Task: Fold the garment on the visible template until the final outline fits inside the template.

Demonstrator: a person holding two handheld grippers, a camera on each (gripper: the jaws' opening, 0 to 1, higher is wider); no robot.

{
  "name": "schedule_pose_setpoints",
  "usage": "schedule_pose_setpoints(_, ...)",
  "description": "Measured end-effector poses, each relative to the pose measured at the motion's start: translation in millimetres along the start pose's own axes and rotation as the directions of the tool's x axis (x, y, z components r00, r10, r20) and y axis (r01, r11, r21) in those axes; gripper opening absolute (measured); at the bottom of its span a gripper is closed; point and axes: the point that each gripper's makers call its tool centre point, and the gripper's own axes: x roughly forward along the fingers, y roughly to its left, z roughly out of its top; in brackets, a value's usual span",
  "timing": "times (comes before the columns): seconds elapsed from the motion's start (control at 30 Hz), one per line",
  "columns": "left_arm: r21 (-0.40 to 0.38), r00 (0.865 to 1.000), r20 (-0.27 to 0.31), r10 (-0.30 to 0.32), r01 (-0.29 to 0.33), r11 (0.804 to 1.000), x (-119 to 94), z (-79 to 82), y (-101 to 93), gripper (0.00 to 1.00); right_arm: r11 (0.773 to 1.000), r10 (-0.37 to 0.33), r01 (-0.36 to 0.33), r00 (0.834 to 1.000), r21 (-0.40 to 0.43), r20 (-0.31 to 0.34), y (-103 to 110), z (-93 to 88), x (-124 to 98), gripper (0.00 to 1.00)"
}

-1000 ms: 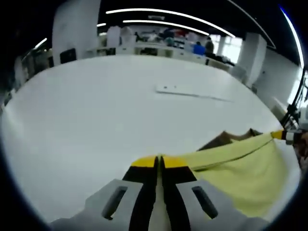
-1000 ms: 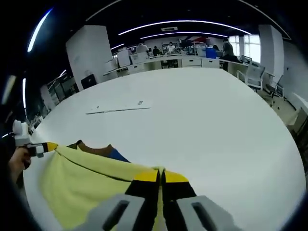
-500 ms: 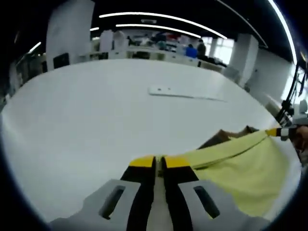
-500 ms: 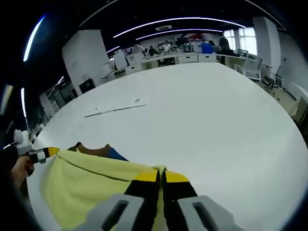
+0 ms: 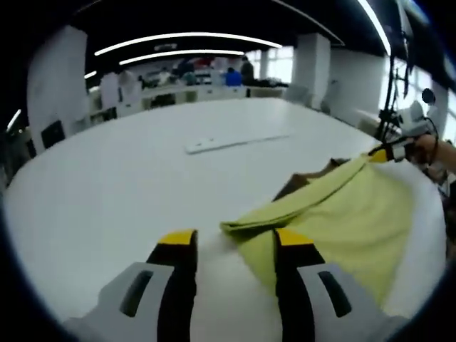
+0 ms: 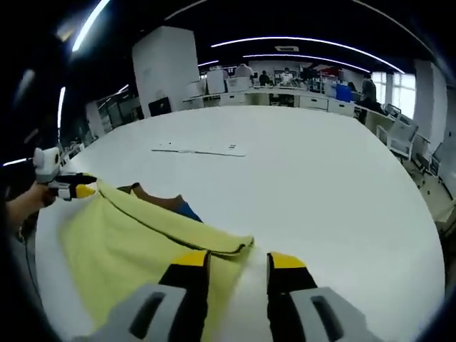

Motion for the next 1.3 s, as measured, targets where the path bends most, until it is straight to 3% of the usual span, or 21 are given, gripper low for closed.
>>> schedule_pose_setpoints(0.1,0.034,1.000,-0.019,-0.006,0.007,0.999,7.1,-5.8,-2.7,0.39,0.999,0.004,-0.004,1.000,-0.041,0.000,1.2,-1.8,4.6,0.32)
schedule_pose_setpoints(0.13,0.052,0.999,-0.054,0.001,0.002,0.999,10.5,-11.6,-1.8,0.39,0.999,-0.001,0.001,1.000,-0.045,-0.004,-0.4,-2.7,7.4,0.32)
schedule_pose_setpoints(0.17,0.062,0.999,-0.054,0.010,-0.006,0.998,13.6,-11.8,0.6,0.38,0.999,-0.009,0.009,1.000,-0.044,-0.001,-1.9,-2.3,10.8,0.31)
schedule_pose_setpoints(0.2,0.038,1.000,-0.013,0.016,-0.015,0.999,16.2,-3.8,2.4,0.38,0.999,-0.014,0.014,1.000,-0.037,0.007,-6.6,-0.7,14.7,0.31)
schedule_pose_setpoints(0.4,-0.004,0.995,-0.009,0.096,-0.096,0.995,33.2,4.7,16.3,0.35,0.993,-0.058,0.047,0.994,0.108,0.097,-15.4,16.7,28.3,0.31)
schedule_pose_setpoints(0.53,-0.153,0.985,0.009,0.170,-0.167,0.974,37.6,8.8,28.6,0.37,0.976,-0.117,0.096,0.988,0.193,0.101,-27.0,18.4,32.9,0.29)
schedule_pose_setpoints(0.6,-0.138,0.979,0.006,0.204,-0.202,0.970,36.5,8.7,34.0,0.43,0.972,-0.127,0.103,0.986,0.212,0.103,-29.3,19.2,34.0,0.29)
schedule_pose_setpoints(0.67,-0.126,0.970,-0.003,0.243,-0.241,0.962,33.0,8.3,38.8,0.43,0.968,-0.136,0.110,0.986,0.224,0.101,-32.0,19.4,35.1,0.29)
schedule_pose_setpoints(0.87,-0.198,0.969,0.014,0.247,-0.239,0.951,22.8,11.1,38.6,0.54,0.971,-0.122,0.096,0.986,0.217,0.110,-25.5,22.3,30.3,0.32)
schedule_pose_setpoints(1.03,-0.265,0.973,0.023,0.229,-0.215,0.940,12.9,12.1,38.3,0.65,0.974,-0.084,0.056,0.989,0.221,0.119,-17.7,27.9,23.6,0.45)
schedule_pose_setpoints(1.3,-0.218,0.979,0.046,0.198,-0.184,0.959,-9.1,18.6,29.4,0.82,0.982,0.002,-0.014,0.998,0.190,0.063,8.7,19.8,5.0,0.64)
